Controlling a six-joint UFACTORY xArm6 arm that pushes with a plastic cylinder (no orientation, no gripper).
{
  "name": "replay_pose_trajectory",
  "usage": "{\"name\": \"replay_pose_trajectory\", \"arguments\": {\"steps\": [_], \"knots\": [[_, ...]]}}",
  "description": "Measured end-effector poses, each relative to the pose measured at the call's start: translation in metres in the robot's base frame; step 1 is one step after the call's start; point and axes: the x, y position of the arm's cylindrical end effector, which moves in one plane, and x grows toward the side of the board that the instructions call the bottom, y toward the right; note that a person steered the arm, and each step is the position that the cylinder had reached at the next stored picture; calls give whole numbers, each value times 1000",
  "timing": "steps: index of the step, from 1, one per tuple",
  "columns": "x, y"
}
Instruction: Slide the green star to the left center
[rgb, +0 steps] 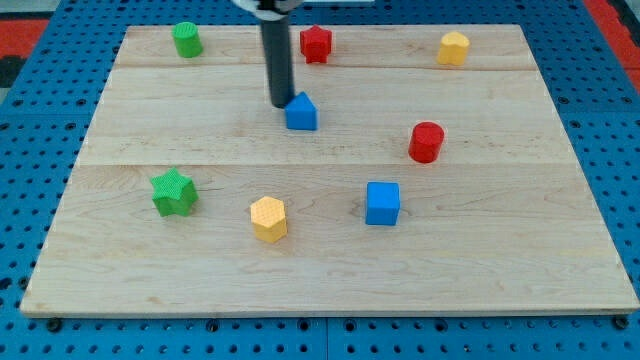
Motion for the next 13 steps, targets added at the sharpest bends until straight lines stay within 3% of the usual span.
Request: {"name": "replay_pose_trajectory", "arguments": {"steps": [1, 2, 3, 4, 5, 6, 7, 8, 12, 13], "knots": [[74, -1], [143, -43], [167, -116], [152, -173], [110, -190], [130, -209], [96, -239], [63, -207], [101, -197], [110, -161]]}}
